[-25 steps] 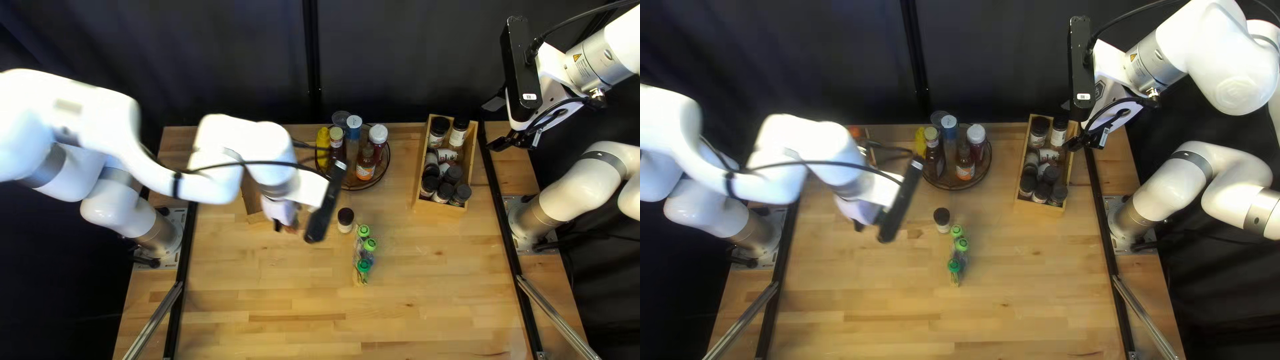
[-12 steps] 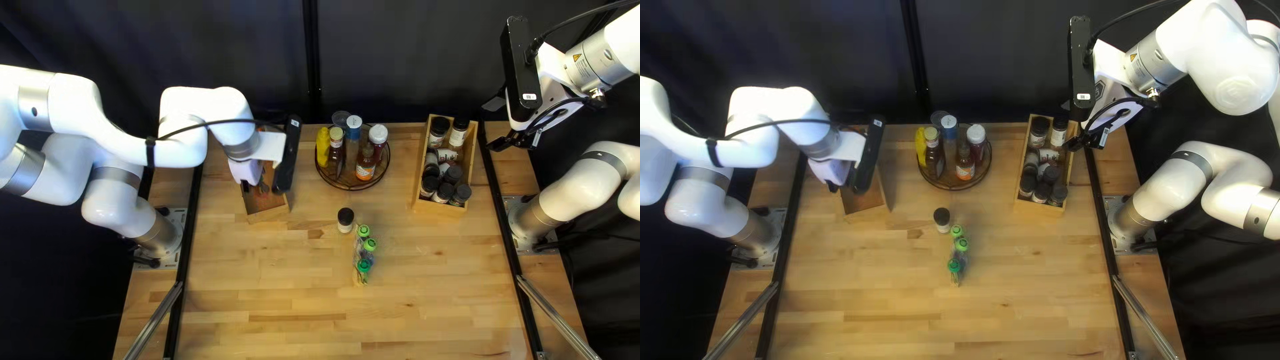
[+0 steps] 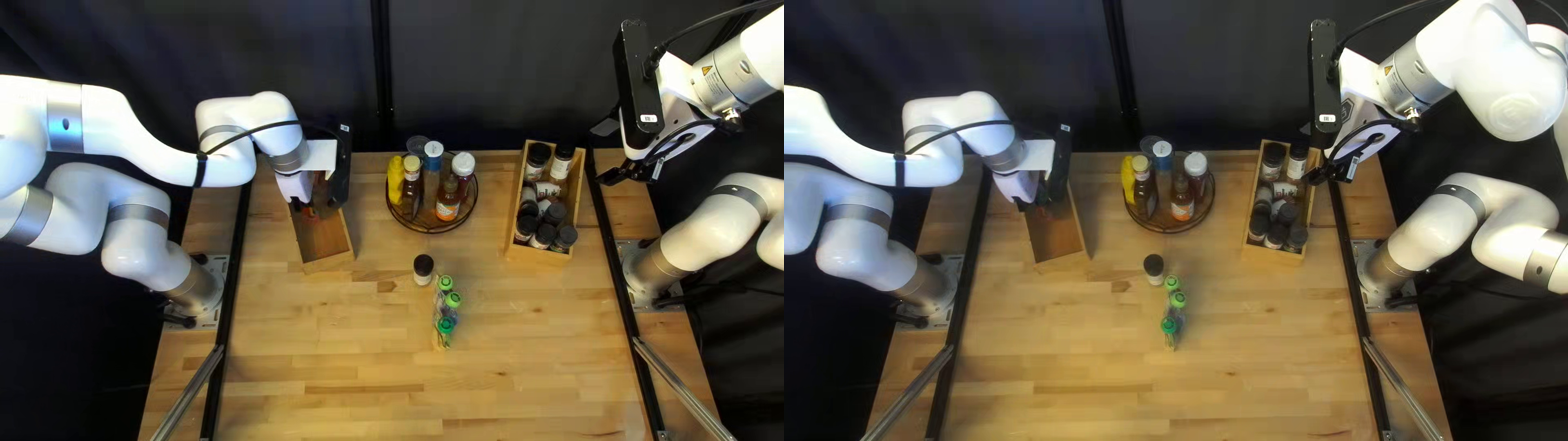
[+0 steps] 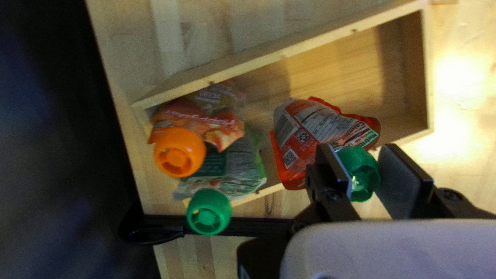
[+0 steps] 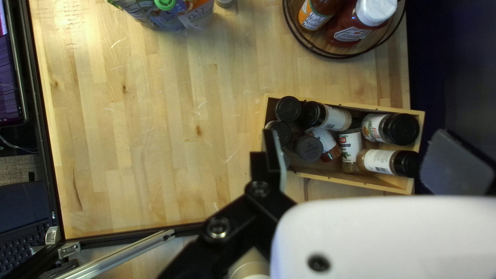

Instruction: Separate condiments, baby food and spices and place it in 3 different racks/containers

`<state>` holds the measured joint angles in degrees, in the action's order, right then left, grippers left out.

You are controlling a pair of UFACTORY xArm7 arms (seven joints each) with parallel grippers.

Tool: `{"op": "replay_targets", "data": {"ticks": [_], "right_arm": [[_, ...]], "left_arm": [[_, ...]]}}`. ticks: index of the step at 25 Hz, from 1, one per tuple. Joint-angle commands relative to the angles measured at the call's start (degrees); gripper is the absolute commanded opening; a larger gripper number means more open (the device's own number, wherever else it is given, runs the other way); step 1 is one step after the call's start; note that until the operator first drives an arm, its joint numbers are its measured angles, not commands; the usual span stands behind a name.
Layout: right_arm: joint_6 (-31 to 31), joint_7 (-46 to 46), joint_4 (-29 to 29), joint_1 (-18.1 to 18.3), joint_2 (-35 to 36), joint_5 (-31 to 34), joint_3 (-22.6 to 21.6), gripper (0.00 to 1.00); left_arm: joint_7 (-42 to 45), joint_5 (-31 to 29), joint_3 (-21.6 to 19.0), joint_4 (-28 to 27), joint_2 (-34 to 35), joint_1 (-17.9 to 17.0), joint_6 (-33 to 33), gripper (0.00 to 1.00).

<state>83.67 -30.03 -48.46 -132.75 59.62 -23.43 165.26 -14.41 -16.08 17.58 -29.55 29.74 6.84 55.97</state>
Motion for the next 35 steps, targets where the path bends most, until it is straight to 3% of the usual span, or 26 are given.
{"op": "replay_targets", "data": {"ticks": [1,7,12,20,26,35], "right_arm": [[0.0,0.0,0.0,0.0,0.0,0.0,0.0,1.00],[0.0,0.0,0.0,0.0,0.0,0.0,0.0,1.00],[0.0,0.0,0.0,0.0,0.0,0.0,0.0,1.00],[0.0,0.0,0.0,0.0,0.0,0.0,0.0,1.00],[0.0,0.0,0.0,0.0,0.0,0.0,0.0,1.00],[0.0,0.0,0.0,0.0,0.0,0.0,0.0,1.00]], "left_arm": [[3.1,-1.5,-0.9,1.0,0.2,1.2,-1.4,1.00],[7.3,0.1,-4.2,-0.2,0.2,-0.5,0.4,1.00],[7.2,5.9,-6.9,-4.4,-2.5,-6.2,2.4,1.00],[2.7,16.2,-10.4,-18.3,-18.1,-15.8,1.5,1.00],[-2.5,18.4,-11.7,-26.4,-26.6,-17.9,1.5,1.00],[-11.0,20.5,-11.6,-31.4,-33.7,-17.5,-4.4,1.00]]}}
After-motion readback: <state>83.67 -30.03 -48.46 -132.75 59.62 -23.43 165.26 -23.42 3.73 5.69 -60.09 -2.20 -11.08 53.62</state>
